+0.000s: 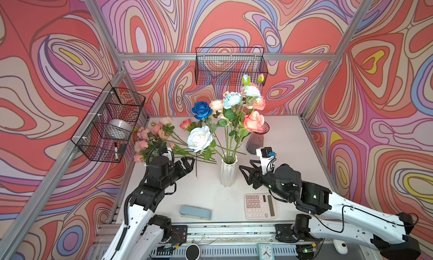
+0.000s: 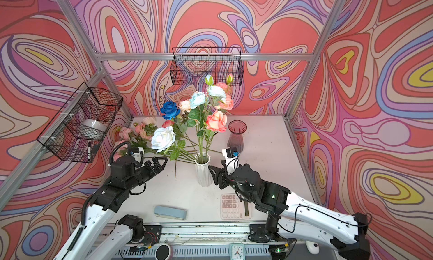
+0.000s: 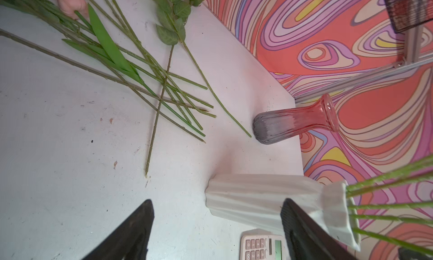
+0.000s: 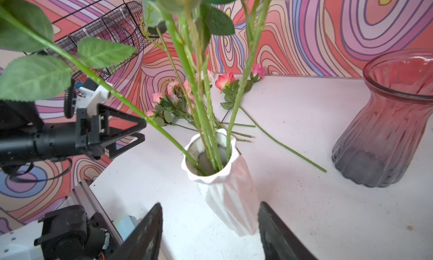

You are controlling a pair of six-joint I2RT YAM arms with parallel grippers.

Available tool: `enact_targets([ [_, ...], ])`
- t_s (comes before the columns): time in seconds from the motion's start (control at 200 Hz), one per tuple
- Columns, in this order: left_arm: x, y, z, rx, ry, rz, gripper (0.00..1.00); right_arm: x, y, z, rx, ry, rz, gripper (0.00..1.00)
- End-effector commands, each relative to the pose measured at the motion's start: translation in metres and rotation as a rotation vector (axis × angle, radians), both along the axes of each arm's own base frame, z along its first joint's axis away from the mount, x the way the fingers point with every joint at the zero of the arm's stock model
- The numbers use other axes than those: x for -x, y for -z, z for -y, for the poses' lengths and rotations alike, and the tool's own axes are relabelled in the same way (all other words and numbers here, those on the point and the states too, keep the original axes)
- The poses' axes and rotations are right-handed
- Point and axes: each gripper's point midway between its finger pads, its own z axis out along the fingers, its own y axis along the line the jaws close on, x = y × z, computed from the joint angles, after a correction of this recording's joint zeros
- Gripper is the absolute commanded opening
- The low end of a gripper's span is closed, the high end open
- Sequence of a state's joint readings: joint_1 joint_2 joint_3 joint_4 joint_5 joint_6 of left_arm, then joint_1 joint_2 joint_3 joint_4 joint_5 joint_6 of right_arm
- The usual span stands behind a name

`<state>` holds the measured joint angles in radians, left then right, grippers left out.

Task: Arrange the flowers into the vase
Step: 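Open the right gripper and draw back while the left gripper moves to the stems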

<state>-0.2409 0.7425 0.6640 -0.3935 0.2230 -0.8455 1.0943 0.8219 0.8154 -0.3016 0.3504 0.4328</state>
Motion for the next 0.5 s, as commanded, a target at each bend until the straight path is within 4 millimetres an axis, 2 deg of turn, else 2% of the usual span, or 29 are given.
enact_targets([
  [0.0, -0.033, 0.008, -0.014, 0.015, -0.119, 0.015, 0.76, 0.004, -0.001, 0.001, -0.016, -0.023, 0.009, 0.57],
  [0.07, -0.051, 0.026, -0.024, 0.024, -0.175, -0.032, 0.68, 0.005, -0.001, 0.003, -0.022, -0.023, 0.008, 0.53],
  [0.215, -0.087, 0.059, -0.039, 0.058, -0.246, -0.103, 0.59, 0.007, -0.002, 0.006, -0.032, -0.022, 0.011, 0.48],
  [0.345, -0.122, 0.073, -0.041, 0.06, -0.242, -0.128, 0.53, 0.008, -0.003, 0.01, -0.04, -0.016, 0.015, 0.45],
  [0.496, -0.155, 0.091, -0.04, 0.062, -0.25, -0.153, 0.51, 0.009, 0.0, 0.013, -0.044, -0.01, 0.014, 0.44],
])
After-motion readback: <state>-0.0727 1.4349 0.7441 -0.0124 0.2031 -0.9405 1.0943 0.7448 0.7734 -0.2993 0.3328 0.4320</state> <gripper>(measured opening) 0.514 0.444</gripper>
